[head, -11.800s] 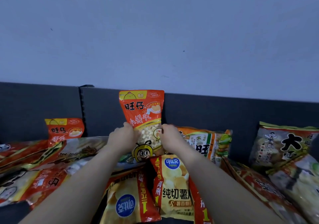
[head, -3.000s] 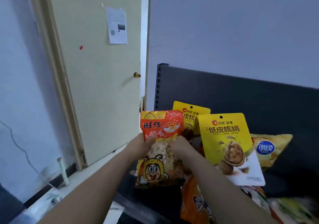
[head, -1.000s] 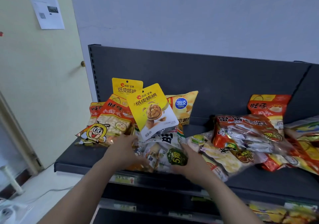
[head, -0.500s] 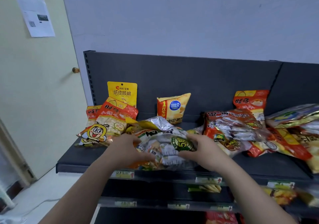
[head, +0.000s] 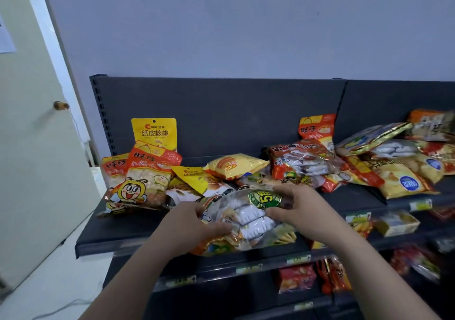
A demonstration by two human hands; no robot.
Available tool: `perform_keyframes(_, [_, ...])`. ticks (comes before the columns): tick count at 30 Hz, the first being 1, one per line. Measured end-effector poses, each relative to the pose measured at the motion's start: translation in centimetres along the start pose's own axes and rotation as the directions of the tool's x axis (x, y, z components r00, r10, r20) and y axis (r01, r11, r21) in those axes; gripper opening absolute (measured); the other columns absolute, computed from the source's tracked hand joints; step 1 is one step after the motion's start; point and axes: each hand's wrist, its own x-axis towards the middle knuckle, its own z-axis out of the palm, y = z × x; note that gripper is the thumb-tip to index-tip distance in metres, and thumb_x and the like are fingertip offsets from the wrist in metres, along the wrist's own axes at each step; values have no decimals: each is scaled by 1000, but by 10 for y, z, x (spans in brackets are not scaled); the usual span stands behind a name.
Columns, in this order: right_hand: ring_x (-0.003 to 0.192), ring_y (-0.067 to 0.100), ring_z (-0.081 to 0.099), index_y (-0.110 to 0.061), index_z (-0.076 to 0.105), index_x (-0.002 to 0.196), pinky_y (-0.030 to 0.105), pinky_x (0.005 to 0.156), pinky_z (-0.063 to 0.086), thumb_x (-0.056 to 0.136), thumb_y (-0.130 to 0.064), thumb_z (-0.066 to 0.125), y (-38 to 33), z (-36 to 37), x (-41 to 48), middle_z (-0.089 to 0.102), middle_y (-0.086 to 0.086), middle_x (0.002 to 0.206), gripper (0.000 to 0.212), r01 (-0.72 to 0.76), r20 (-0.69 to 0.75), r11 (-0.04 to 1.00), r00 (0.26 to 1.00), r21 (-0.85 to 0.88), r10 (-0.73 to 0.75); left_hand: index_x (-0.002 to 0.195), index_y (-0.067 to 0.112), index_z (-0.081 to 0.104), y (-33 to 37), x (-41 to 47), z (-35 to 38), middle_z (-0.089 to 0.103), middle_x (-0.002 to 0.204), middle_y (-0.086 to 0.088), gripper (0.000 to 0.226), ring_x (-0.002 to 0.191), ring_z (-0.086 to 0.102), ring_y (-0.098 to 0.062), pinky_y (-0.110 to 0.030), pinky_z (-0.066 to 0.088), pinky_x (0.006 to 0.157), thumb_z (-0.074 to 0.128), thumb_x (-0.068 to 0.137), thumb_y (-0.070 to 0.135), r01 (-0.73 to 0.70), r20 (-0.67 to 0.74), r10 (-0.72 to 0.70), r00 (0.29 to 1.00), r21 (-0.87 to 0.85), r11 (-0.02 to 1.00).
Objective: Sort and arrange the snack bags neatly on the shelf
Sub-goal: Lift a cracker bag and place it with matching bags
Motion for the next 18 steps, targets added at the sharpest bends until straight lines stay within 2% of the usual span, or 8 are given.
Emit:
perform_keyframes(2, [99,11,63,-12,62,124,38,91,53,83,-33,75,2,-1,-14,68,1,114,48,-16,-21,1000,1000,-11,16,132,12,56,-3,-3,3,61,128,-1,99,102,59,-12,-29,49,87,76,56,72,-23,2,23,1000,-7,1000])
perform_keyframes(4, [100,7,62,-16,54,137,33,92,52,82,-36,75,4,-5,-29,66,-5,115,62,-33,-53,999,998,-2,33,130,17,60,-1,-7,4,62,127,3,105,105,59,-11,-32,51,90,72,48,82,-78,29,78,996,-28,997])
perform_keyframes(7, [106,6,59,-19,49,141,30,93,50,83,-37,74,8,-15,-51,63,-7,123,66,-54,-131,998,990,-19,51,130,20,60,11,-14,12,58,130,5,101,109,57,-12,-30,48,89,73,50,80,-159,45,161,986,-48,986])
perform_keyframes(10, [103,5,61,-20,46,143,24,86,49,83,-37,74,15,-29,-72,65,-6,122,68,-79,-196,995,978,-63,65,137,17,52,31,-19,25,53,137,2,95,117,53,-14,-27,43,92,79,60,66,-208,54,212,976,-71,976])
perform_keyframes(13, [101,1,59,-20,46,143,23,88,49,82,-39,73,21,-45,-93,62,-10,124,69,-115,-255,986,963,-121,81,137,16,51,51,-21,38,53,138,1,96,118,52,-13,-26,43,93,78,59,65,-273,92,281,955,-93,957])
perform_keyframes(14, [97,-2,57,-20,49,141,23,89,49,83,-38,73,22,-51,-100,62,-13,121,66,-136,-271,982,958,-132,96,137,16,52,59,-21,44,52,138,2,96,119,51,-13,-25,43,93,78,59,65,-298,106,306,946,-89,951])
perform_keyframes(16, [85,-4,59,-17,59,129,23,85,51,84,-33,73,29,-63,-113,62,-22,98,49,-176,-295,976,946,-130,131,138,19,51,77,-21,56,49,138,5,94,122,49,-13,-26,42,95,78,60,65,-331,121,338,933,-74,941])
perform_keyframes(18, [84,7,63,-8,64,114,35,85,53,84,-28,74,41,-74,-125,65,-11,85,37,-226,-337,968,924,-106,179,139,21,50,98,-21,70,45,141,8,94,125,48,-14,-29,42,100,78,61,65,-371,132,378,916,-72,926])
